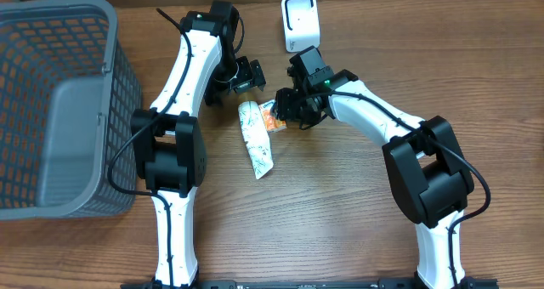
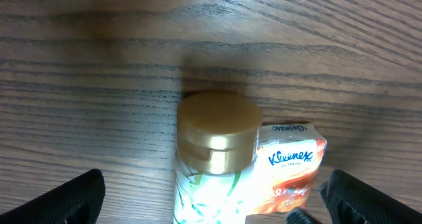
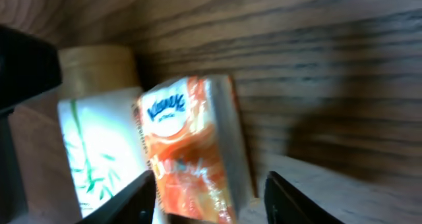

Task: Scan the item barcode
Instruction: 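Reach the right gripper to the orange tissue pack and grasp it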

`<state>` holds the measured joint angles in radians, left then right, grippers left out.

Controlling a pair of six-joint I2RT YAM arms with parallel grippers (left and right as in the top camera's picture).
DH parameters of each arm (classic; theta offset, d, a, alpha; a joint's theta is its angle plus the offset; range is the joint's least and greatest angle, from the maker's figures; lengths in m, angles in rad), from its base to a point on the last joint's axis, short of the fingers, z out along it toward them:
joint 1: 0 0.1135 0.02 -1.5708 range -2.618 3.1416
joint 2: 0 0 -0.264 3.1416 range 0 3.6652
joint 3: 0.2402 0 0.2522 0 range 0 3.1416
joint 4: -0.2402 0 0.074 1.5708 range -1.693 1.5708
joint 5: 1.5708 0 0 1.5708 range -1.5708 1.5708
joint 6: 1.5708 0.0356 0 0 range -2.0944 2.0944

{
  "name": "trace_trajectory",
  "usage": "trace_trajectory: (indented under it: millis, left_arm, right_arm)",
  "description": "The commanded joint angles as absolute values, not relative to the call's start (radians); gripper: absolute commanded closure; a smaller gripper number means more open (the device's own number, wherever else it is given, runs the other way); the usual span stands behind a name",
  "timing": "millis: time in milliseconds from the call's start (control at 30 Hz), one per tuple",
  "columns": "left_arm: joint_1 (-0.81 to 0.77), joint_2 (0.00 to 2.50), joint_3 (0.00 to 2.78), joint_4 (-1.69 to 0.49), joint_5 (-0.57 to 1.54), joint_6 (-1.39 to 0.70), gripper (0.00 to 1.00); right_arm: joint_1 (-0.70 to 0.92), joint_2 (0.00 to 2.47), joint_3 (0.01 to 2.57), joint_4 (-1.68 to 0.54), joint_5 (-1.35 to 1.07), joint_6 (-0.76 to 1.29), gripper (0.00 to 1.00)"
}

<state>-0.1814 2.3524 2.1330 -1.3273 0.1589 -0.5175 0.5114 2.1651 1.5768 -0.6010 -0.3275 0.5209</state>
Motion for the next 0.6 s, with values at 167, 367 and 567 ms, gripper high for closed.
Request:
trace_trajectory:
  millis: [167, 367, 567]
  left_arm:
    - [-0.177, 2.334, 2.129, -1.327, 0.146, -0.52, 0.0]
    - [-0.177, 2.334, 2.129, -1.327, 0.146, -0.52, 0.0]
    - [-0.177, 2.334, 2.129, -1.327, 0.146, -0.52, 0.0]
  right_arm:
    - [0.513, 2.182, 1.571, -0.595, -0.282, 0.556, 0.52]
    - [0.545, 2.235, 1.571, -0.591, -0.315, 0.558, 0.52]
    - [0.527, 2.233, 1.582, -0.68, -0.169, 0.588, 0.73]
